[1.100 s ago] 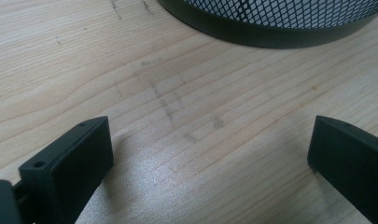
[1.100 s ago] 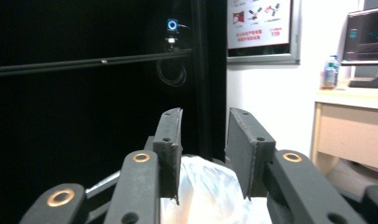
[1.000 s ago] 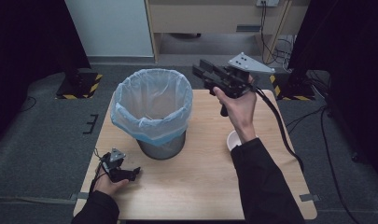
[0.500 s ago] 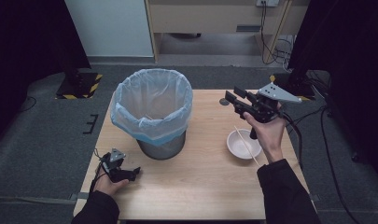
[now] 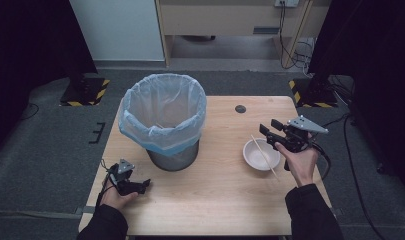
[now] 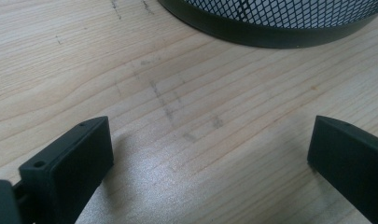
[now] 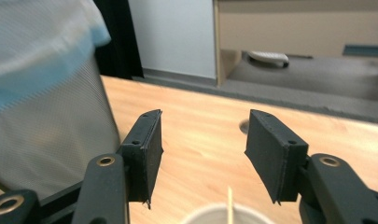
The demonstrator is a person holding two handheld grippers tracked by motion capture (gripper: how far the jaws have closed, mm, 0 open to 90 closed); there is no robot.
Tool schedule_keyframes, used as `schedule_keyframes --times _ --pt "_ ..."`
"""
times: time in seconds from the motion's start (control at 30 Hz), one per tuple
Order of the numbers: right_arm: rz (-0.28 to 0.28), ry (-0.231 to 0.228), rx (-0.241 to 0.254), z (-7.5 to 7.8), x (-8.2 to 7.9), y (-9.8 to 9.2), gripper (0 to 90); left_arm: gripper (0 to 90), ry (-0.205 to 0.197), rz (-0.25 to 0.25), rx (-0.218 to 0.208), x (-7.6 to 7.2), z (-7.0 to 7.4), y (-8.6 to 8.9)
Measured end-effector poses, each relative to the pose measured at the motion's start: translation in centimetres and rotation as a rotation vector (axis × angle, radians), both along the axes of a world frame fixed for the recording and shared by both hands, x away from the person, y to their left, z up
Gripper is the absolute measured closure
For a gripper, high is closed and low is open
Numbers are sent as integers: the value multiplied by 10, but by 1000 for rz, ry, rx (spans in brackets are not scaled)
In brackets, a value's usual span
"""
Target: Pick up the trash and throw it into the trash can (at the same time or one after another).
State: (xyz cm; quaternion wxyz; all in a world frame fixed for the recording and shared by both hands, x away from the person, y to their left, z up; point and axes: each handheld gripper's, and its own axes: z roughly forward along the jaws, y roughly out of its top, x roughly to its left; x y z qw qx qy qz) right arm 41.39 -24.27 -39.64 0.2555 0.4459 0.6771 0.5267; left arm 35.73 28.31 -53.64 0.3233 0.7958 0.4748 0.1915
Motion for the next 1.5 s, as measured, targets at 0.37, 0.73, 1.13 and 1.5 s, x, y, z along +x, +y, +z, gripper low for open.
schedule_keyframes --times 0.37,0.73,1.13,1.5 --pt "-45 132 -81 -44 7 -16 486 0 1 0 0 0 0 0" --pt "-8 281 -152 -78 8 -16 599 0 1 0 0 0 0 0" --pt "27 379 -172 -89 6 -16 689 0 0 0 0 0 0 0" --pt "25 434 -194 -92 5 -15 781 0 1 0 0 0 0 0"
